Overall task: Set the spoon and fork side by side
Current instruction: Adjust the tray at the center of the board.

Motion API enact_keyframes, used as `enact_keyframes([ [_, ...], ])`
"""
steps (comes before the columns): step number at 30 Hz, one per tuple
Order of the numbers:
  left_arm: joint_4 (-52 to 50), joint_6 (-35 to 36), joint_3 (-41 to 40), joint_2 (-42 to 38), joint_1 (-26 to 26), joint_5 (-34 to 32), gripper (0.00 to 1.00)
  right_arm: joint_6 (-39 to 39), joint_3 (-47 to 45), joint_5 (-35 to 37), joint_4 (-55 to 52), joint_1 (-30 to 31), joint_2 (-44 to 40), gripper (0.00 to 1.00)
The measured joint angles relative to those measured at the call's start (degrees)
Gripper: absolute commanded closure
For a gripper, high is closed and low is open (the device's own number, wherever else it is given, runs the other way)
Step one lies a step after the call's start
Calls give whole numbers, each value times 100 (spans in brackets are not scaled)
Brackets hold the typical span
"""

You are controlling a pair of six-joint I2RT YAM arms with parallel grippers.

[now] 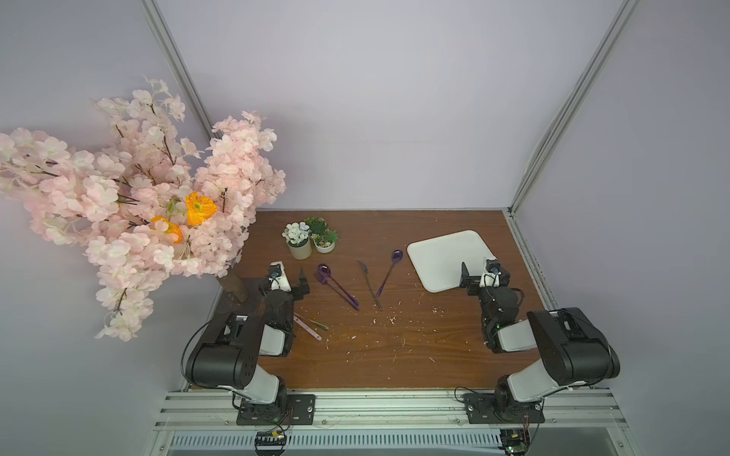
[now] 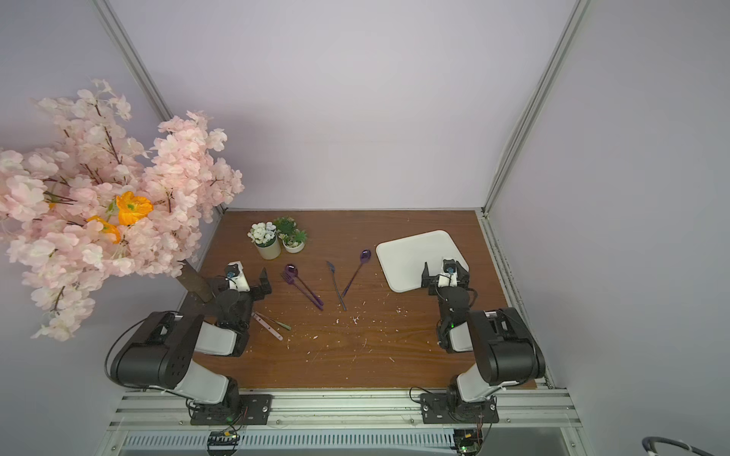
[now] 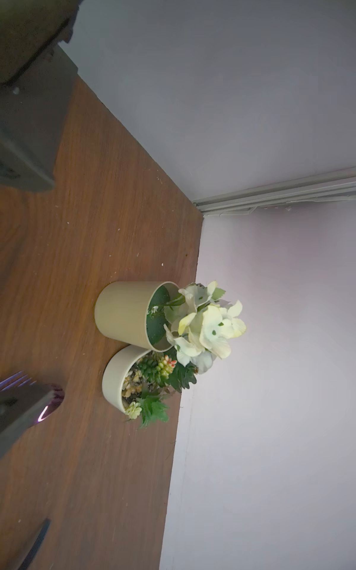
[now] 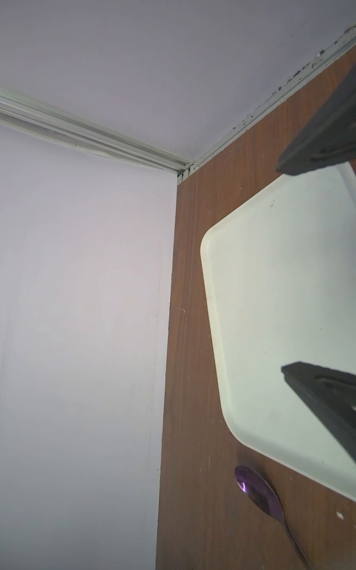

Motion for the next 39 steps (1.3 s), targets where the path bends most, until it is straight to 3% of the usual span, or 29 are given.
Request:
enact_keyframes([
  [18, -7, 0, 0, -13, 0, 0, 1, 0, 0, 0, 0, 0, 0, 1],
  [23, -334, 9, -13, -686, 0, -48, 1, 44, -33, 103, -133, 0, -186, 1],
  [31, -1296, -452, -98, -2662, -111, -177, 1, 850, 852, 343, -2288, 2, -1902, 1],
  [35, -2583, -1211, 363, -3084, -179, 103, 1, 1294, 1388, -413, -3305, 66, -1950, 5],
  [39, -3926, -1917, 1058, -3071, -299, 730, 1, 1491, 2120, -1504, -4439, 304, -1220, 9],
])
